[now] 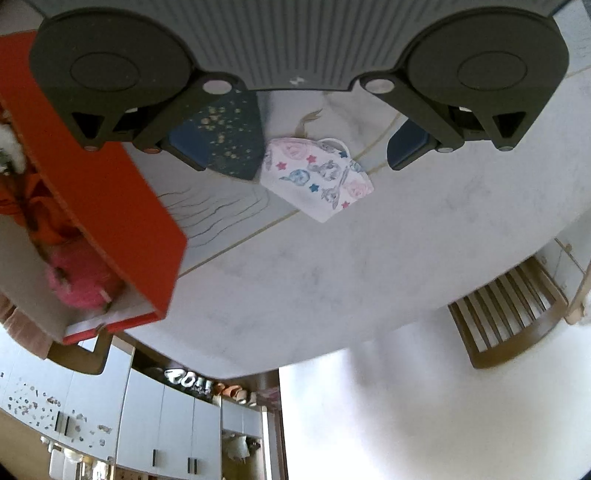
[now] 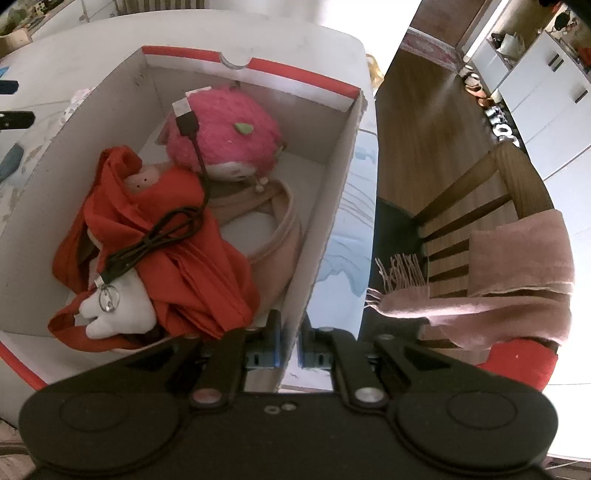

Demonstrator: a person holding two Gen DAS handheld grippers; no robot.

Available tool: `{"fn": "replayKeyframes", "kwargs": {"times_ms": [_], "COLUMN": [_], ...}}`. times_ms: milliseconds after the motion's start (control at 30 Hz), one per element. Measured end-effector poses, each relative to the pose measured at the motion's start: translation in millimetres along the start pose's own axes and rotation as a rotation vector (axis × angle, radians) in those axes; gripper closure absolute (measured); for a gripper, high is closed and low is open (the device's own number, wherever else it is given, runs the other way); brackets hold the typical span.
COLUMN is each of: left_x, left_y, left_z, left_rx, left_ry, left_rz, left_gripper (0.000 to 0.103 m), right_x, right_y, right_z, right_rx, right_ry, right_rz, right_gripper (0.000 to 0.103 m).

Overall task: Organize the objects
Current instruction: 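Move the left tool to the printed face mask on the table, then grasp the printed face mask with the left gripper and lift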

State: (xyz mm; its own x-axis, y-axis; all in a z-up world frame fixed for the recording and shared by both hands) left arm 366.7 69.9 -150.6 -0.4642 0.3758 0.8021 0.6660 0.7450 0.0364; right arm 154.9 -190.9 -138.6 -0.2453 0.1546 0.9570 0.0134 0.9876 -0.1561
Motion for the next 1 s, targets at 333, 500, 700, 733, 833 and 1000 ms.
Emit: {"fn": "replayKeyframes", "kwargs": {"times_ms": [333,500,700,733,833,1000], "left_x": [-47.9,-64.2,-77.6,-78.9,-80.3,-77.6], "left_y": [0.9,2.6,-1.0,-1.3,1.9,8.4], "left_z": [2.4,-2.1,-2.8,-3.1,-6.3,-10.8], "left_rx": [-0.050,-0.047,-0.059,-0.057,-0.021,0.011], "left_ry": [0.090,0.127,0.171,0.174,0.183,0.180], "left_rz": [0.006,0.013,0.040,0.042,0.066,0.056], "left_gripper": [0.003,0.018,0.019,0.019,0.026,0.047], "right_x": [-4.0,-6.4,-10.1,-11.0,-14.1,-18.4], "right_y": [-0.8,-2.0,-3.5,-3.9,-4.3,-4.3], "right_z": [-2.9,-3.7,-3.8,-3.9,-3.6,-3.6], "right_rx": [-0.017,-0.025,-0.030,-0.031,-0.032,-0.033], "right_ry": [0.024,0.031,0.038,0.040,0.045,0.051], "right_rz": [0.000,-0.002,-0.007,-0.008,-0.012,-0.016], "right_gripper": [0.096,0.096,0.096,0.096,0.096,0.096]}}
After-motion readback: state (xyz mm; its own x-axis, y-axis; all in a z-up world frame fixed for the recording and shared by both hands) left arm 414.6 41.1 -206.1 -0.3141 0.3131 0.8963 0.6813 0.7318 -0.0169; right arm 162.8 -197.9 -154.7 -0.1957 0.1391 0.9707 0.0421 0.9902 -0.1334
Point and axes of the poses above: each gripper's, at about its wrist camera, not at the fingertips, and x roughly against the way its jaws point, y to its left, z to its underside, the point moved 3 cm from there along -x, roughly the way its jaws point, and after that the axes turned 9 degrees about x, right-handed, at the moved point
